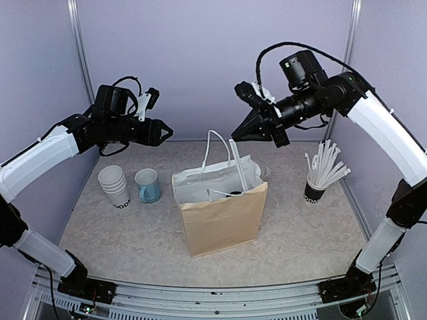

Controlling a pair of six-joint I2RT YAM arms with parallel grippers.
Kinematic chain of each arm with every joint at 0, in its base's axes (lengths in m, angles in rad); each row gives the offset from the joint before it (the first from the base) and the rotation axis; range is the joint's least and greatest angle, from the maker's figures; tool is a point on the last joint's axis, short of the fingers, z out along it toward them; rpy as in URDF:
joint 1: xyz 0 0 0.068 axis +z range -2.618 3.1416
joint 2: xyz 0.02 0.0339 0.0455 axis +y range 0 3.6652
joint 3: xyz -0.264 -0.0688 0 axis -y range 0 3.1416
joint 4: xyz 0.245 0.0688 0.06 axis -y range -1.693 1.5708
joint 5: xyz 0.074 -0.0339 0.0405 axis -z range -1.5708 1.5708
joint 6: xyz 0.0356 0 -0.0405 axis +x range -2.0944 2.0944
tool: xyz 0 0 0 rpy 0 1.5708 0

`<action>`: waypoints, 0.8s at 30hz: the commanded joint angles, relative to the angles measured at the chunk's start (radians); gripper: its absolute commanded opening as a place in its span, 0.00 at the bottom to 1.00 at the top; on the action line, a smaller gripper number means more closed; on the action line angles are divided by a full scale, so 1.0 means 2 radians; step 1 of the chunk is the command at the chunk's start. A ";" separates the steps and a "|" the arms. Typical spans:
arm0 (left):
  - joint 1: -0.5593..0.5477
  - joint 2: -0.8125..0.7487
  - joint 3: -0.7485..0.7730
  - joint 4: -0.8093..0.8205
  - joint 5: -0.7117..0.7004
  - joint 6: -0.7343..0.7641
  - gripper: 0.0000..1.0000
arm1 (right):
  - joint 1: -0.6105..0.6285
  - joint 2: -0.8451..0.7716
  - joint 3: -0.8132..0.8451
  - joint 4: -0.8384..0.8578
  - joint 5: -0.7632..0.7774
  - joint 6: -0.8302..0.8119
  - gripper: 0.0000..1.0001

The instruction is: Pack the takeout coffee

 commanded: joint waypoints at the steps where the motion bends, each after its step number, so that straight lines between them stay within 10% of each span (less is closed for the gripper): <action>1: 0.005 -0.004 -0.009 0.006 0.006 0.007 0.60 | 0.050 0.050 0.024 -0.015 0.053 -0.003 0.00; 6: 0.005 -0.006 -0.013 0.004 0.004 0.005 0.60 | 0.069 0.112 0.111 -0.017 0.022 0.019 0.46; 15: 0.010 -0.040 -0.045 0.041 -0.068 0.011 0.77 | 0.010 0.059 0.082 0.002 0.035 0.027 0.51; 18: 0.014 -0.057 -0.069 0.084 -0.136 0.006 0.97 | -0.054 -0.002 -0.005 0.048 0.038 0.047 0.56; 24: 0.023 -0.076 -0.142 0.205 -0.197 0.032 0.99 | -0.205 -0.145 -0.226 0.174 0.074 0.079 0.76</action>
